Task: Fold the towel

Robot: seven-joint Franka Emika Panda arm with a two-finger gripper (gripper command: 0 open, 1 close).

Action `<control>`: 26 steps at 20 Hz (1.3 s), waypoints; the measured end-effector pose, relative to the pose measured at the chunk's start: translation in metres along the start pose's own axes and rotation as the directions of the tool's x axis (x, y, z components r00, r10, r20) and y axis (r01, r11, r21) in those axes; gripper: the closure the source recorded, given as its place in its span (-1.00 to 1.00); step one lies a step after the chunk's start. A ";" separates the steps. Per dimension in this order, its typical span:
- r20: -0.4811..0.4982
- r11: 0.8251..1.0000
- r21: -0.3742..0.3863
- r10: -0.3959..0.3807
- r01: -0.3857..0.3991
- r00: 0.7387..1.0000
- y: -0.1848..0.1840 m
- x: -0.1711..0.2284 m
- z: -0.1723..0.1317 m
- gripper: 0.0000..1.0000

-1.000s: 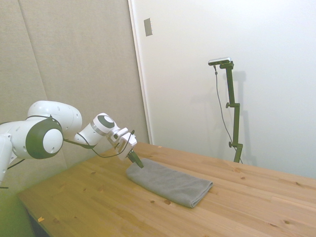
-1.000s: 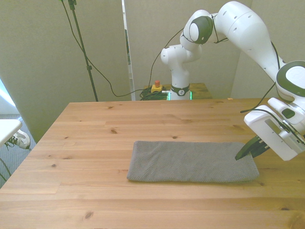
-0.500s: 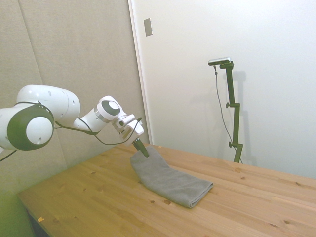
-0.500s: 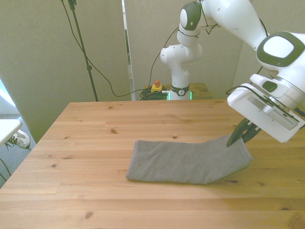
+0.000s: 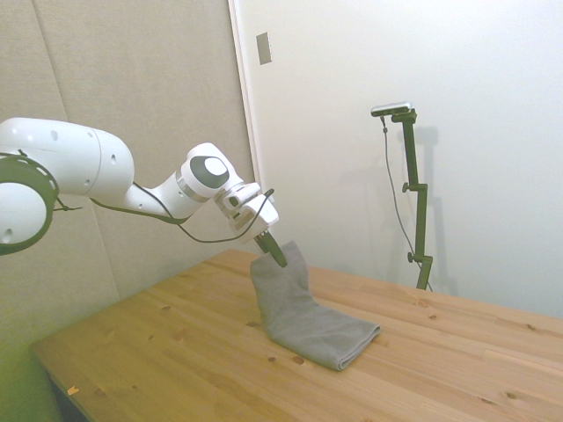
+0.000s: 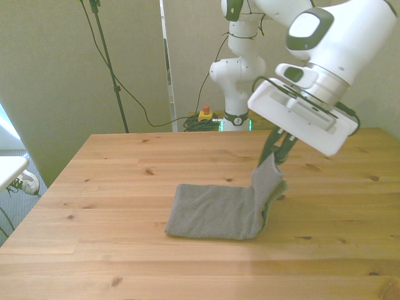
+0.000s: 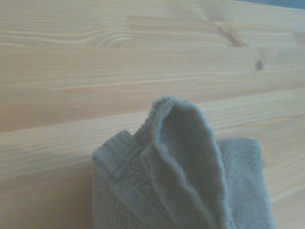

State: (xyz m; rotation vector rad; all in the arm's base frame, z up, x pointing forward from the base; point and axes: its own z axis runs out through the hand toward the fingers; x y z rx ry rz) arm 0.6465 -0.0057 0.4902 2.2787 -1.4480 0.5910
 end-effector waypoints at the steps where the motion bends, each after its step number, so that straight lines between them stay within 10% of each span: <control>1: 0.003 1.000 -0.003 0.009 -0.009 1.000 0.008 0.007 0.007 1.00; 16: 0.069 0.994 -0.004 0.113 -0.113 0.991 0.085 0.086 0.130 1.00; 17: 0.074 0.994 0.004 0.113 -0.113 0.991 0.084 0.087 0.134 -1.00; 26: 0.166 0.988 0.102 0.100 -0.118 0.981 0.086 0.107 0.157 -1.00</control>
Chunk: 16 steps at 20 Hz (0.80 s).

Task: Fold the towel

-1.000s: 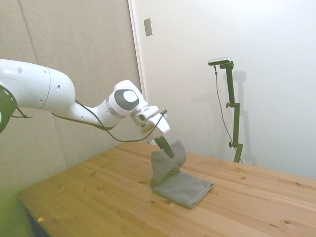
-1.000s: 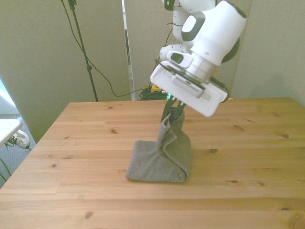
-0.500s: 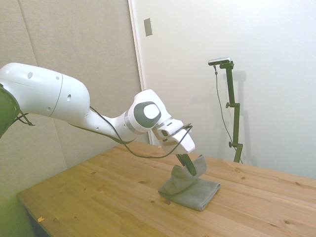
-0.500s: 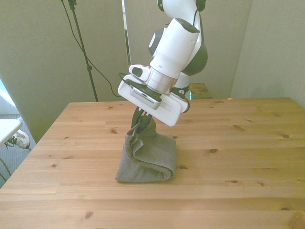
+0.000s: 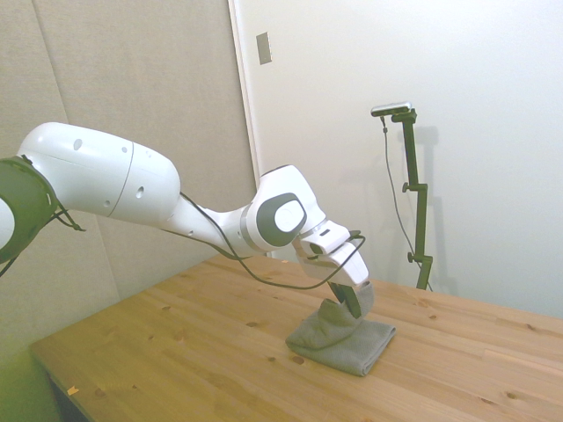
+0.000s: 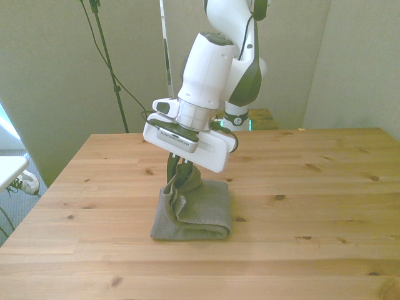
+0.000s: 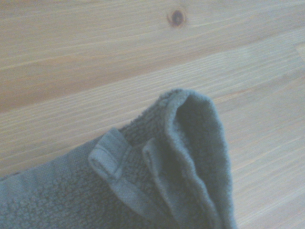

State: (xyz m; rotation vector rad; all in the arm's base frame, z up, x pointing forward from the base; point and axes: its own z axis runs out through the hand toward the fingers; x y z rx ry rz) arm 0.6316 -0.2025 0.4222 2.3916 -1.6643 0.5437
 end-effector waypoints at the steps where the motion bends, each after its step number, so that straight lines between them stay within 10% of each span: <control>1: 0.006 1.000 0.002 0.002 -0.002 1.000 0.001 0.002 0.000 -1.00; 9: 0.029 1.000 0.021 0.022 -0.023 0.999 0.003 0.006 -0.004 -1.00; 16: 0.195 0.989 0.126 -0.095 0.071 0.976 0.028 -0.033 -0.080 -1.00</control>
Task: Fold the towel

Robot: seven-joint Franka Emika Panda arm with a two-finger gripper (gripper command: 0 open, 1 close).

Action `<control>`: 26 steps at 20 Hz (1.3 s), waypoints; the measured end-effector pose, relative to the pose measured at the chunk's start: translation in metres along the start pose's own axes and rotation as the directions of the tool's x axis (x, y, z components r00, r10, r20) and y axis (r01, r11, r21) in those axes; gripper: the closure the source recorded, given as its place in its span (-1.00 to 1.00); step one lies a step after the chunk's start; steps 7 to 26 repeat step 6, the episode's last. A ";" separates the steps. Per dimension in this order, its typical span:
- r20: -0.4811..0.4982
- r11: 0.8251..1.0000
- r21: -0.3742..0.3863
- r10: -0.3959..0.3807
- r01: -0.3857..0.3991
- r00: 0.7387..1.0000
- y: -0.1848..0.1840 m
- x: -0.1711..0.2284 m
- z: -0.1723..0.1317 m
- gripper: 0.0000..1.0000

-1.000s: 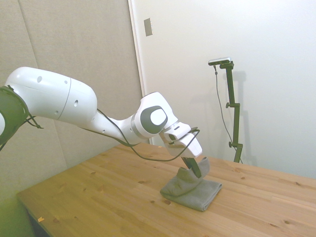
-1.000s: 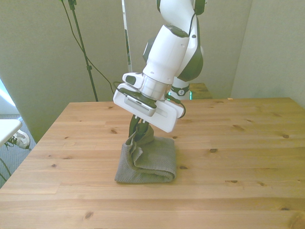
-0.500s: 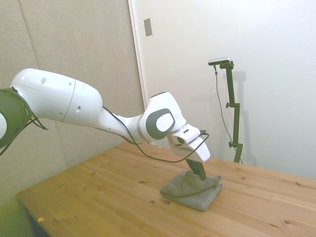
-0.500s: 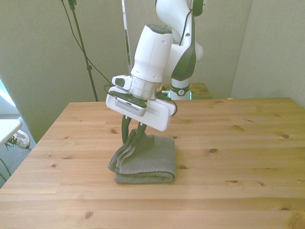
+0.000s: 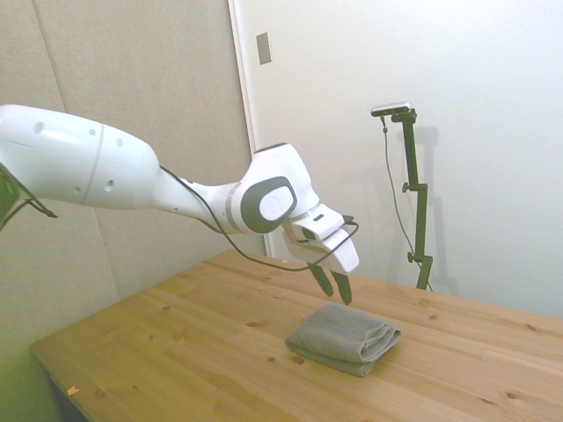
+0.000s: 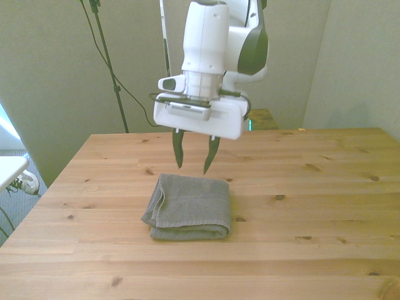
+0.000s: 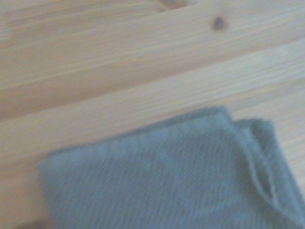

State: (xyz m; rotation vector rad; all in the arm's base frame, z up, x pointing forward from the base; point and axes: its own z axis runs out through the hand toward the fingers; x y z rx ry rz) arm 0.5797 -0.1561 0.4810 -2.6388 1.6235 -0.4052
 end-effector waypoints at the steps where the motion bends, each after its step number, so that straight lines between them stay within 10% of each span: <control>1: 0.019 1.000 0.003 -0.026 0.026 0.999 0.006 -0.017 -0.011 -1.00; 6: 0.038 0.990 0.028 -0.139 0.138 0.990 0.024 -0.122 -0.046 -1.00; 26: 0.038 0.990 0.028 -0.139 0.138 0.990 0.024 -0.122 -0.046 -1.00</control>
